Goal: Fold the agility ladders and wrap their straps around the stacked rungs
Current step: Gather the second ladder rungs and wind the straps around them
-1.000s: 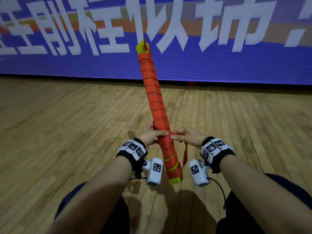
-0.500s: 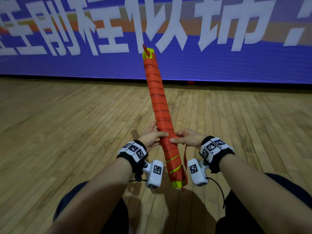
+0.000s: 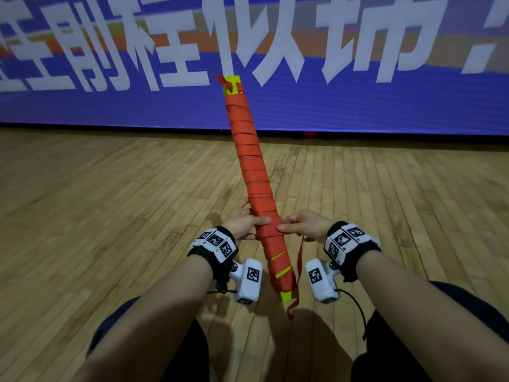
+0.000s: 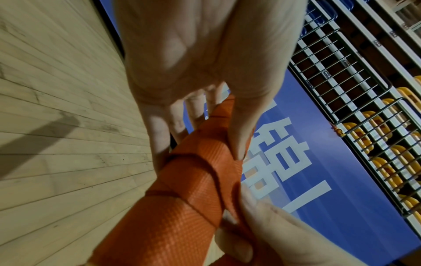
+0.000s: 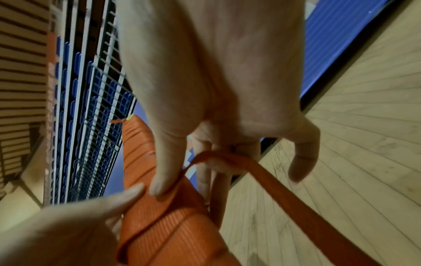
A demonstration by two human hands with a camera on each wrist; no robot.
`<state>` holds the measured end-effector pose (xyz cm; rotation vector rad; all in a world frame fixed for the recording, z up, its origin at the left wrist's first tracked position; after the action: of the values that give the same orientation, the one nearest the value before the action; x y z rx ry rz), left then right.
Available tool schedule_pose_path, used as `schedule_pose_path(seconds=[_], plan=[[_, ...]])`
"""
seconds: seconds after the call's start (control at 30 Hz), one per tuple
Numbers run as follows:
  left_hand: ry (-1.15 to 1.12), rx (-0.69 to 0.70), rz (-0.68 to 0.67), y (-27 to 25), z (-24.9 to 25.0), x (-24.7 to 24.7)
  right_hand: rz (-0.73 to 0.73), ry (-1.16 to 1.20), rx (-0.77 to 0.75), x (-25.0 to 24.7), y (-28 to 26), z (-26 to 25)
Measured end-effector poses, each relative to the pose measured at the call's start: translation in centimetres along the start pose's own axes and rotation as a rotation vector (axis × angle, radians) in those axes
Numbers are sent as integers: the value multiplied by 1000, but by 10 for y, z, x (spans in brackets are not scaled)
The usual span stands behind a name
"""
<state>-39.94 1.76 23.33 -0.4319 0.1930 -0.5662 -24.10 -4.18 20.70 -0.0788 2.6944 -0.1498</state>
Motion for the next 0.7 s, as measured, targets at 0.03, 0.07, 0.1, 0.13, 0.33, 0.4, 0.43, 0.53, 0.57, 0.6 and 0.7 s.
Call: schedule_pose_path(seconds=[0.03, 0.07, 0.1, 0.13, 0.33, 0.4, 0.43, 0.53, 0.57, 0.6, 0.7], plan=[[-7, 0, -3, 1, 0, 0, 17, -3, -11, -1, 0, -1], [-11, 3, -7, 1, 0, 0, 34, -1, -17, -2, -1, -3], [-13, 4, -14, 1, 0, 0, 48, -5, -19, -4, -2, -4], [-16, 3, -27, 2, 0, 0, 55, -8, -19, -5, -3, -6], [-47, 23, -89, 0, 0, 0, -26, 77, 0, -2, -5, -6], [-25, 8, -108, -1, 1, 0, -24, 73, -25, 0, -5, -8], [3, 0, -106, 0, 1, 0, -19, 59, -40, 1, -5, -9], [118, -4, -54, 0, 2, -3, 10, 11, -77, 4, -3, -9], [126, 5, -25, 0, 3, -2, 20, -2, -77, 5, -3, -10], [116, 10, 1, 1, 2, -1, 33, -14, -83, 4, -2, -10], [98, 24, 81, 2, 0, 2, 55, -56, -93, 6, -2, -13]])
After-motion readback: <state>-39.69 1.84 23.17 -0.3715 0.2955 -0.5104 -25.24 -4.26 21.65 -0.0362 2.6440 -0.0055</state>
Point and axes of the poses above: each hand's wrist, its own y-axis towards the middle knuckle, its own x-axis out of the palm, z = x × y, the point moved 4 cm from there along y, towards the middle knuckle, and after that the axes turned 12 degrees about -x, right-handed, at the moved point
